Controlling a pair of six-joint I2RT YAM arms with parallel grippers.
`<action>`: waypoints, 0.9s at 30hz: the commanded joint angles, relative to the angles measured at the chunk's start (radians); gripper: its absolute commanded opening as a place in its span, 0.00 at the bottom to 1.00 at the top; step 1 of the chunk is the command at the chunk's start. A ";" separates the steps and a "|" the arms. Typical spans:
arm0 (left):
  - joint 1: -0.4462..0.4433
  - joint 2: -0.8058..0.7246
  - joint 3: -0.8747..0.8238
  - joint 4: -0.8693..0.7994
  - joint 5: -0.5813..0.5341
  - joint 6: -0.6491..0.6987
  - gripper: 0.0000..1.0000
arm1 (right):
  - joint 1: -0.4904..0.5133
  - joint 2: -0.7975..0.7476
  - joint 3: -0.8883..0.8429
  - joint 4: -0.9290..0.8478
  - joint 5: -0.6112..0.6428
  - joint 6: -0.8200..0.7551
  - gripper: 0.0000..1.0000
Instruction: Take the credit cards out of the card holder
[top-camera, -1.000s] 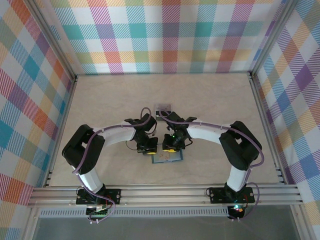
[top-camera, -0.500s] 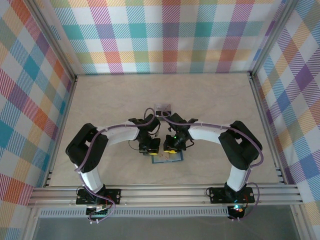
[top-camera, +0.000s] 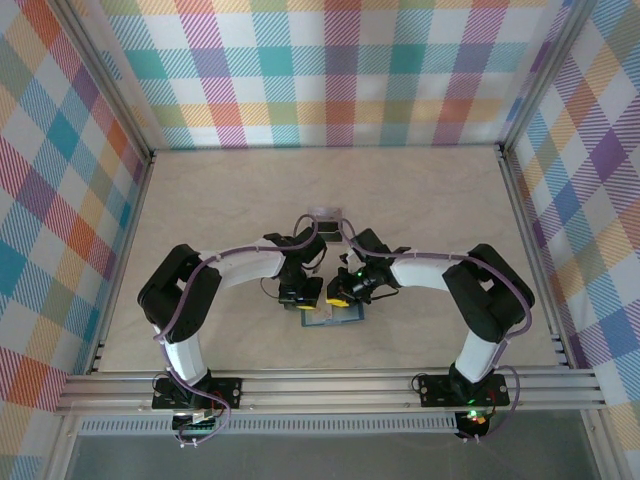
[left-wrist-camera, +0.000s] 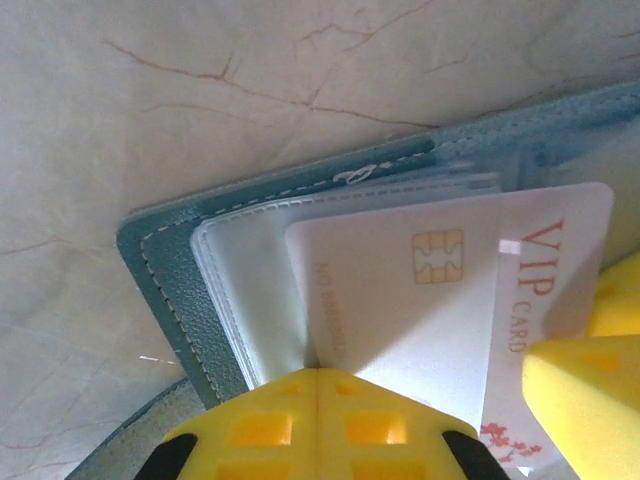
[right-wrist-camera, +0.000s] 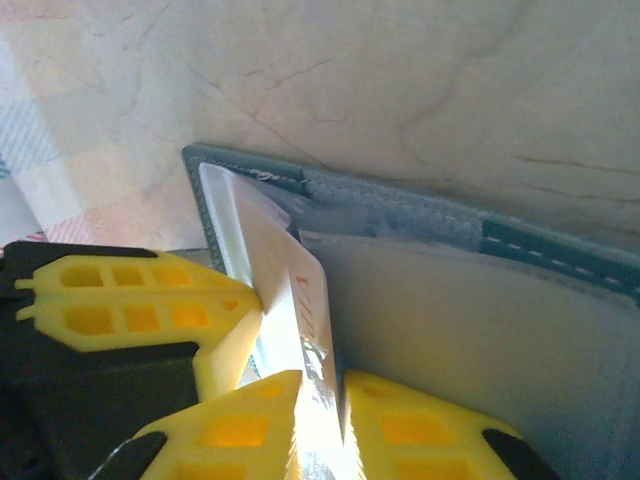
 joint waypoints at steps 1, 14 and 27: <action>-0.005 0.035 -0.016 -0.066 -0.076 0.017 0.00 | -0.002 -0.029 -0.009 0.058 -0.046 0.018 0.13; -0.004 -0.003 -0.032 -0.088 -0.111 0.018 0.00 | -0.020 -0.060 0.080 -0.339 0.240 -0.161 0.06; 0.014 -0.034 -0.034 -0.105 -0.126 0.035 0.00 | -0.021 -0.076 0.200 -0.614 0.434 -0.277 0.01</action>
